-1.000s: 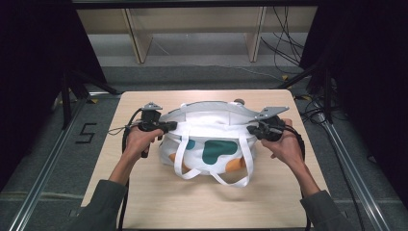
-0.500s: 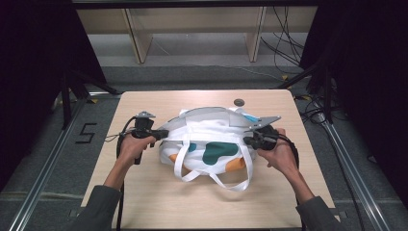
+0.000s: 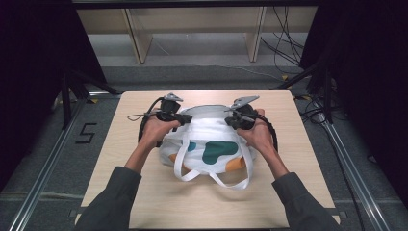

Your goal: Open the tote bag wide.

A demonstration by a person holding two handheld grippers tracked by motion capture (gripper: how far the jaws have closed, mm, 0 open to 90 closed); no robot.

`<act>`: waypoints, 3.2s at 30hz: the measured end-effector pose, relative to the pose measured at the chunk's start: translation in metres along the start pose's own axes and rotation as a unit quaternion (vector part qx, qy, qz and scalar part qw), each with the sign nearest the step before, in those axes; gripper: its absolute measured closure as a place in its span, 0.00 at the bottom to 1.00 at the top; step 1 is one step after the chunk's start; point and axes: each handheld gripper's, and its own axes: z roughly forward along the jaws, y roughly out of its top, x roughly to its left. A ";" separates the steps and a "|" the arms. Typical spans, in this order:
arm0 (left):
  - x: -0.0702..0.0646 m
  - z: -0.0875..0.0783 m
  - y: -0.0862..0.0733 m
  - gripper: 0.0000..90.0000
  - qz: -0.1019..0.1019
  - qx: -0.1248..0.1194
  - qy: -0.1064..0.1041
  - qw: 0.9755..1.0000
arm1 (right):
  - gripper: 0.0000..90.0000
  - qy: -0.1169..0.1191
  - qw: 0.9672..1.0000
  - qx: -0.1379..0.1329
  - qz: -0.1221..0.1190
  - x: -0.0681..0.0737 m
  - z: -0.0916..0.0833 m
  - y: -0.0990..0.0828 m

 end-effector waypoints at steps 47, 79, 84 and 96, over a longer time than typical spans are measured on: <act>0.008 0.054 0.006 0.99 0.010 0.106 0.058 0.993 | 1.00 0.177 0.978 0.073 -0.082 0.107 0.013 -0.069; -0.011 -0.004 -0.053 0.97 0.068 0.084 0.012 0.994 | 1.00 0.041 0.988 0.115 -0.092 0.043 -0.034 -0.084; -0.024 -0.007 -0.051 0.94 0.084 0.074 0.002 0.994 | 0.99 0.048 0.995 -0.029 -0.083 0.042 -0.050 -0.034; -0.022 -0.012 -0.070 0.99 0.091 0.098 -0.043 0.990 | 1.00 0.015 0.987 0.072 -0.144 0.045 0.047 0.028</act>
